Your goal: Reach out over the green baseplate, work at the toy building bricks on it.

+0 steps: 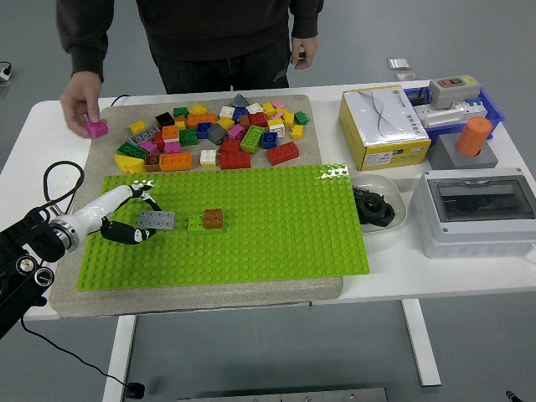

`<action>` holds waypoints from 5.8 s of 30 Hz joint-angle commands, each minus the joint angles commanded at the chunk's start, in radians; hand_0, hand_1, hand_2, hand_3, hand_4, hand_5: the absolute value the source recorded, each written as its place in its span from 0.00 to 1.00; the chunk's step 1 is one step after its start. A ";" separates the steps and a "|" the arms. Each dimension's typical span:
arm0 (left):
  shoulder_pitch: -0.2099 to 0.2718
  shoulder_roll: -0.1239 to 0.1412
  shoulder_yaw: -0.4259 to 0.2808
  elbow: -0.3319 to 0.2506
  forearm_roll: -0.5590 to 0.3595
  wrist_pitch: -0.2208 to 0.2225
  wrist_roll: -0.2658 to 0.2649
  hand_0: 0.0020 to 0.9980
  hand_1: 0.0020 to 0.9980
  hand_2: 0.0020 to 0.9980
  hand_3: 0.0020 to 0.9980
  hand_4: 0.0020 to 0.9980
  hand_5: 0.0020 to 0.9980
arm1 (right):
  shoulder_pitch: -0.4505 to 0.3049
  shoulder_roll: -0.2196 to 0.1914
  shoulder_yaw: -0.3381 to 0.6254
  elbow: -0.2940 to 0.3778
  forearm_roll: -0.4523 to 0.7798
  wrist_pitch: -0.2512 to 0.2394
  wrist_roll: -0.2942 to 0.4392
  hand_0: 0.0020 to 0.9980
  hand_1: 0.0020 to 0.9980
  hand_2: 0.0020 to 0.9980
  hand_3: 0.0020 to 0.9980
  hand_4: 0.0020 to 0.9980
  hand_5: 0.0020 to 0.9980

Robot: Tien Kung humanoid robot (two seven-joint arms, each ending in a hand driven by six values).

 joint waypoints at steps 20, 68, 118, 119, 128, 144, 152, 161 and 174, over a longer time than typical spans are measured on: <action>-0.003 -0.022 -0.001 0.007 -0.007 -0.013 0.005 1.00 1.00 1.00 0.47 0.70 0.00 | -0.005 0.000 0.000 0.000 -0.002 0.001 0.001 0.71 0.59 0.70 0.68 0.76 0.76; -0.017 -0.060 -0.002 0.077 -0.006 -0.010 -0.004 1.00 1.00 1.00 0.53 0.46 0.00 | 0.004 -0.003 0.000 0.000 0.007 0.000 0.006 0.71 0.58 0.70 0.68 0.76 0.75; -0.027 -0.054 -0.004 0.072 0.005 -0.049 0.018 1.00 1.00 1.00 0.91 0.84 0.00 | 0.010 -0.004 0.018 0.000 0.002 -0.001 0.008 0.71 0.58 0.70 0.68 0.76 0.74; -0.027 -0.053 -0.004 0.071 0.006 -0.051 0.020 1.00 1.00 1.00 0.91 0.84 0.00 | 0.009 -0.004 0.018 0.000 0.002 -0.001 0.008 0.71 0.58 0.70 0.68 0.76 0.74; -0.019 -0.014 -0.064 -0.013 0.041 -0.094 0.046 1.00 1.00 1.00 0.84 0.88 0.00 | 0.007 -0.004 0.018 0.000 0.002 -0.001 0.008 0.71 0.58 0.70 0.68 0.75 0.73; -0.027 0.076 -0.025 -0.079 0.085 0.071 -0.116 1.00 1.00 1.00 0.60 0.85 1.00 | 0.006 -0.004 0.018 0.000 0.006 -0.002 0.008 0.71 0.58 0.70 0.68 0.75 0.73; -0.012 0.090 -0.003 -0.125 0.144 0.162 -0.107 1.00 1.00 1.00 0.59 0.79 1.00 | 0.004 -0.004 0.022 0.000 0.004 -0.002 0.008 0.71 0.58 0.70 0.68 0.75 0.73; 0.002 0.055 0.075 -0.062 0.261 0.243 -0.106 1.00 1.00 1.00 0.60 0.78 1.00 | 0.003 -0.002 0.019 0.000 0.008 -0.002 0.007 0.71 0.59 0.70 0.68 0.75 0.73; 0.030 0.044 0.097 -0.039 0.284 0.254 -0.110 1.00 1.00 1.00 0.60 0.78 1.00 | 0.000 -0.001 0.024 0.000 0.003 -0.002 0.006 0.71 0.58 0.70 0.68 0.75 0.73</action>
